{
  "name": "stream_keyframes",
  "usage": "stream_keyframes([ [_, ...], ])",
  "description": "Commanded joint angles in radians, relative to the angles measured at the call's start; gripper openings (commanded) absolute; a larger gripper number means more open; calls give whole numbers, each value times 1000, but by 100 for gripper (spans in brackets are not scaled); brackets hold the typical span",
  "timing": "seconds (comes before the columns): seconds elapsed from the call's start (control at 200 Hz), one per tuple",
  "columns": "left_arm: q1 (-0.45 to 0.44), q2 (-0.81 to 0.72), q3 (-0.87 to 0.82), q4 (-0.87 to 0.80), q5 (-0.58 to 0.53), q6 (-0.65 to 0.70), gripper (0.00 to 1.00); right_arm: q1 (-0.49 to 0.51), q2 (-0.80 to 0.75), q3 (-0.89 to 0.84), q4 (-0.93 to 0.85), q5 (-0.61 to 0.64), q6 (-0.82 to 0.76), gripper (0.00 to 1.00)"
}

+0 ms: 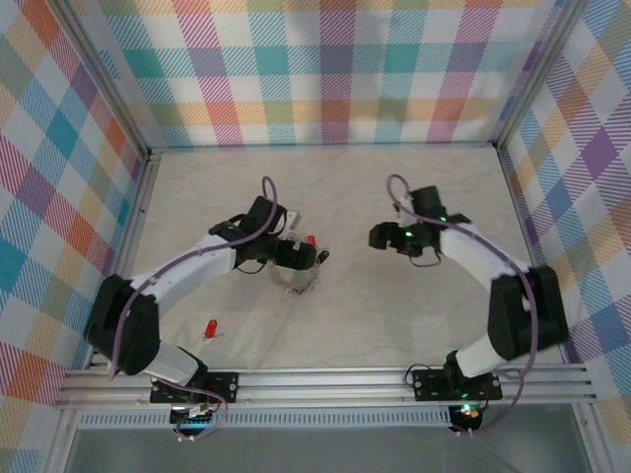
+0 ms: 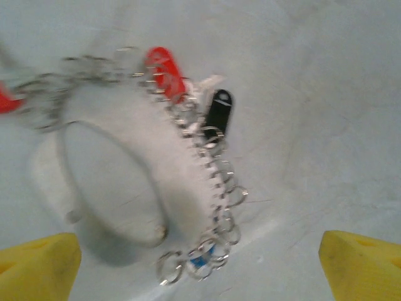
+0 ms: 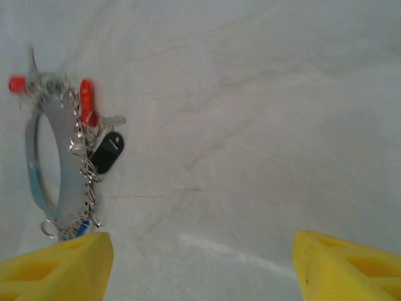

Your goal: Put the keys on the keyring

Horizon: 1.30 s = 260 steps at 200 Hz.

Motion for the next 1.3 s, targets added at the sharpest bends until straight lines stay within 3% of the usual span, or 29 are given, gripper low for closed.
stream_keyframes([
  [0.0, 113, -2, 41, -196, -102, -110, 98, 117, 128, 182, -163, 185, -120, 75],
  [0.1, 175, 23, 36, -243, -61, -123, 98, 184, 261, 334, -220, 267, -167, 78],
  [0.245, 197, 27, 8, -247, -60, -132, 98, 264, 418, 474, -281, 375, -196, 81],
  [0.385, 209, 20, -23, -234, -61, -139, 98, 334, 497, 507, -297, 500, -196, 83],
  [0.645, 209, 16, -38, -224, -82, -63, 98, 344, 534, 473, -282, 515, -177, 85],
  [0.925, 209, -1, -77, -195, -115, 1, 98, 352, 403, 295, -342, 543, -100, 86],
  [1.105, 209, 10, -89, -177, -102, 20, 98, 480, 286, 184, -432, 446, 26, 86],
  [1.295, 209, -2, -112, -146, -93, 20, 98, 601, 196, 222, -458, 339, 68, 91],
])
